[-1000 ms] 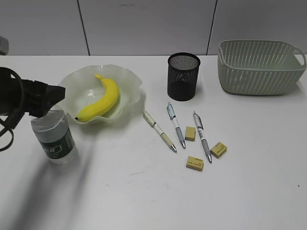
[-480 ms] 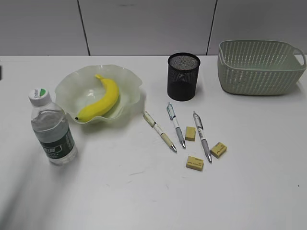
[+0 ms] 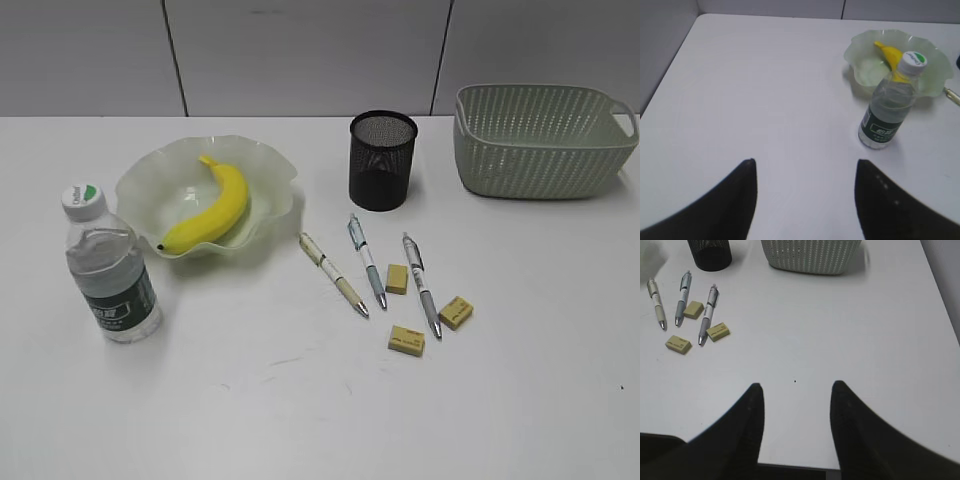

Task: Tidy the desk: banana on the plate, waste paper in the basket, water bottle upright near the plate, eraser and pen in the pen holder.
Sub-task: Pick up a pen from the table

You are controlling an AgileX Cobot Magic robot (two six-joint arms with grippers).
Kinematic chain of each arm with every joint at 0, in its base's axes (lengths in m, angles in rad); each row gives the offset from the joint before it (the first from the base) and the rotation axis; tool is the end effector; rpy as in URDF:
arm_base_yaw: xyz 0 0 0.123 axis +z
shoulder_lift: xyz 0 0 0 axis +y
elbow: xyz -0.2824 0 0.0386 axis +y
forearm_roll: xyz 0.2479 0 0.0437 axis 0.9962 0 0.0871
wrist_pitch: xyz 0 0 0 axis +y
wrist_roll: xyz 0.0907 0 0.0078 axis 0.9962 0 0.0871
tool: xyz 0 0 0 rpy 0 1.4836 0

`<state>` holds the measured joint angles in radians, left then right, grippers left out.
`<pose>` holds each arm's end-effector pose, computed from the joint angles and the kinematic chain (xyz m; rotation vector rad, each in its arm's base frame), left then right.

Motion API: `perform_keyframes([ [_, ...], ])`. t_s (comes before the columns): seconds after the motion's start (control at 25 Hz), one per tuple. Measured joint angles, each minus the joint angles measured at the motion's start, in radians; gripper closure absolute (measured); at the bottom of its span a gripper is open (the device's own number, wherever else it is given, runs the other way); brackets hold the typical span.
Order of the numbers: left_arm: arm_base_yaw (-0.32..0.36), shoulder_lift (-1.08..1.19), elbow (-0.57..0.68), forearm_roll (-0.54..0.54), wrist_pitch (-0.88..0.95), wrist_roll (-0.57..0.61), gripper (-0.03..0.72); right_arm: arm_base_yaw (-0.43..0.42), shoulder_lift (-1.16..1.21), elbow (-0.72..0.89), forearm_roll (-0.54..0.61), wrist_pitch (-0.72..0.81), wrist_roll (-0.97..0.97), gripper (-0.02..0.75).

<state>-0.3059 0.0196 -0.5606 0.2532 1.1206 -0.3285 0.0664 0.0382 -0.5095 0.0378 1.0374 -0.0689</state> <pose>-0.0062 0.0235 0.2912 -0.0499 2.0377 -0.0943 0.0008 0.0030 0.2818 -0.1391 2.0447 0.0438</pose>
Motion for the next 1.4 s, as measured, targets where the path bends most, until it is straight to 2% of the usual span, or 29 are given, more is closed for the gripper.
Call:
perform_keyframes([
  [0.24, 0.000, -0.026, 0.021, -0.019, -0.042, 0.033, 0.231, 0.000, 0.020, -0.005, 0.003, -0.016, -0.013, 0.381],
  [0.36, 0.000, -0.026, 0.021, -0.019, -0.046, 0.041, 0.232, 0.000, 0.100, -0.019, 0.060, -0.084, -0.083, 0.381],
  [0.56, 0.000, -0.026, 0.021, 0.008, -0.052, 0.043, 0.232, 0.000, 0.369, -0.023, 0.254, -0.282, -0.193, 0.381],
  [0.72, 0.003, -0.026, 0.022, 0.026, -0.058, 0.043, 0.235, 0.000, 0.642, -0.028, 0.473, -0.418, -0.373, 0.381],
  [0.88, 0.055, -0.026, 0.022, 0.026, -0.059, 0.043, 0.253, 0.010, 0.943, -0.085, 0.610, -0.480, -0.524, 0.381],
  [1.04, 0.131, -0.026, 0.022, 0.026, -0.059, 0.043, 0.263, 0.120, 1.181, -0.175, 0.582, -0.552, -0.541, 0.381],
  [1.2, 0.146, -0.026, 0.022, 0.025, -0.059, 0.043, 0.263, 0.245, 1.401, -0.270, 0.478, -0.624, -0.409, 0.381],
  [1.28, 0.146, -0.026, 0.022, 0.025, -0.059, 0.043, 0.264, 0.274, 1.504, -0.313, 0.431, -0.630, -0.348, 0.376],
  [1.4, 0.146, -0.026, 0.022, 0.025, -0.059, 0.043, 0.267, 0.286, 1.652, -0.358, 0.399, -0.631, -0.316, 0.321],
])
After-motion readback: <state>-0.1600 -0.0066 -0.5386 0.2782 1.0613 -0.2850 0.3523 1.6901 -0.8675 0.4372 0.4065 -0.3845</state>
